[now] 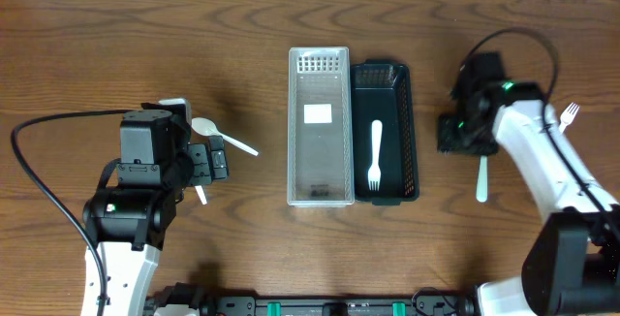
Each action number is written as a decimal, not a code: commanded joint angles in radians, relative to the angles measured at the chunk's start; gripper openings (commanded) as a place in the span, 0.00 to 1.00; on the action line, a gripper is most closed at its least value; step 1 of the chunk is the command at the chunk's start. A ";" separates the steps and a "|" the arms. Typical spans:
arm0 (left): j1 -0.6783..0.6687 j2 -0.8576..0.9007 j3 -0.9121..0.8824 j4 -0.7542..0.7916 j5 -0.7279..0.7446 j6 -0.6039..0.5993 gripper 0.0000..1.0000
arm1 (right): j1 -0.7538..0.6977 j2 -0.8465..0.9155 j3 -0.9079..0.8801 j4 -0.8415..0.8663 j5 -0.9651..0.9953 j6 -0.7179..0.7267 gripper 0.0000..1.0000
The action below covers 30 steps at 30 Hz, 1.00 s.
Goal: Pack container
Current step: 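Release the fork and move the right gripper to the lower fork, then grasp the white fork lying near the right arm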
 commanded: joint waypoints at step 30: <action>0.003 0.003 0.018 -0.021 -0.001 0.006 0.98 | -0.225 0.083 -0.224 0.332 0.053 -0.104 0.89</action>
